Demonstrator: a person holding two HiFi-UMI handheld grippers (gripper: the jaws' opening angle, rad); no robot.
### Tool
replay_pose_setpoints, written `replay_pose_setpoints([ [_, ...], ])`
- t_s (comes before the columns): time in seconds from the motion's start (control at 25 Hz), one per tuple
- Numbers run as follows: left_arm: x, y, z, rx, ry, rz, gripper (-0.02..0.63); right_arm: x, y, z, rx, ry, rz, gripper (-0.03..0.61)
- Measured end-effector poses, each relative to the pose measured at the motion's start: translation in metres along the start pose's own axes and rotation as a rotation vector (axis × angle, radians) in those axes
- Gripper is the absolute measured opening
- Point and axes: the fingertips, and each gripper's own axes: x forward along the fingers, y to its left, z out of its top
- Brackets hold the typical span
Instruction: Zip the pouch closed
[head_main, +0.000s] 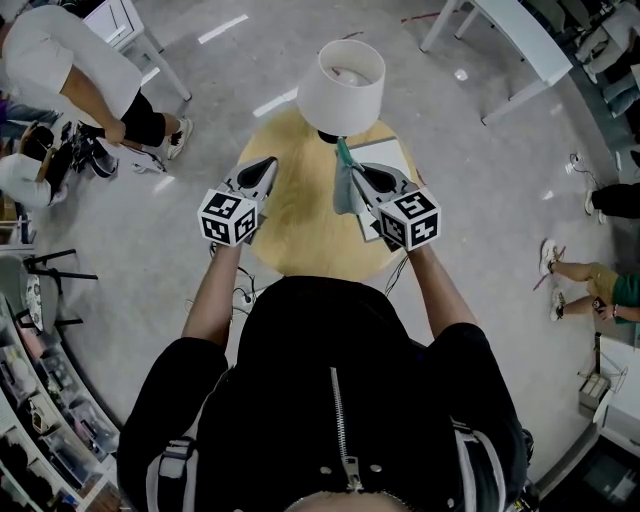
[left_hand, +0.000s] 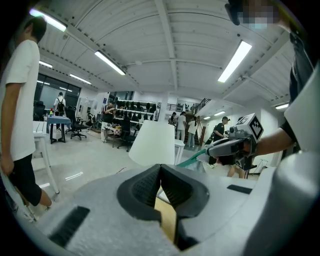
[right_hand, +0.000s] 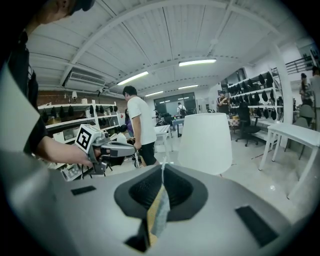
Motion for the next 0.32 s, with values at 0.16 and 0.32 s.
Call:
replay_pose_setpoints([
  [0.16,-0.0004,0.0008,0.0011,-0.003,-0.003,0.000,0.002,0.0003,0.0001,0.0000,0.000,0.001,-0.001,0.018],
  [0.32,0.0010,-0.0008,0.0009,-0.004,-0.001,-0.002,0.002,-0.0012,0.0006,0.0007,-0.001,-0.001,0.002,0.018],
])
